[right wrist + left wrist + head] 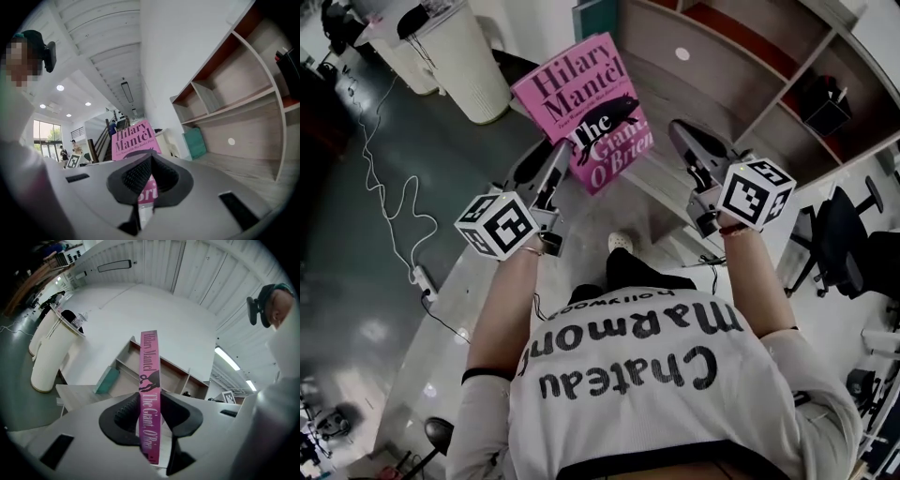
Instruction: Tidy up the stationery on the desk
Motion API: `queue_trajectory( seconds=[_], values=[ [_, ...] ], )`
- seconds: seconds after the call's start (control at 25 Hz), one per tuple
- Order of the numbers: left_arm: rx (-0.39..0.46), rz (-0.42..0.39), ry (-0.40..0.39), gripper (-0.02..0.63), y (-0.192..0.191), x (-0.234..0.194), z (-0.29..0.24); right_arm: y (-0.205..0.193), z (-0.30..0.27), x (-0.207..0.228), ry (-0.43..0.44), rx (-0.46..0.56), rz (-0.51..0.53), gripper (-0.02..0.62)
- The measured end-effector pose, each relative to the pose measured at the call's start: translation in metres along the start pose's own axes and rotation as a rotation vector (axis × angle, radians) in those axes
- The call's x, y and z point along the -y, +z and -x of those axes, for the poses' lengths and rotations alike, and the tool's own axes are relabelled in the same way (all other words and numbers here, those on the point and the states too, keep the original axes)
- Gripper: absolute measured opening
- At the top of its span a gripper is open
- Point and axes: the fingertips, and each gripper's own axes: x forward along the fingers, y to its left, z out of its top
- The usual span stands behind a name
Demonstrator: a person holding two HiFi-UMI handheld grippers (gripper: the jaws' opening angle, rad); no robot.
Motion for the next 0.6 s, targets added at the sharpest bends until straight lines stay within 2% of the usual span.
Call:
queue_trajectory(
  seconds=[0.28,0.44,0.52,0.6],
  values=[
    [0.035,-0.019,0.021,0.143,0.002,0.005,0.0,-0.006,-0.011,0.005,0.021,0.013,-0.032,0.014],
    [0.009,0.009,0.066,0.143,0.001,0.006,0.004,-0.011,-0.011,0.008,0.002,-0.034,-0.068,0.014],
    [-0.012,0.017,0.087,0.143,-0.006,0.01,0.025,-0.025,-0.004,-0.01,0.001,-0.064,-0.075,0.014],
    [0.019,0.002,0.07,0.143,-0.01,0.023,0.052,-0.031,0.011,-0.036,-0.003,-0.064,-0.018,0.014]
  ],
)
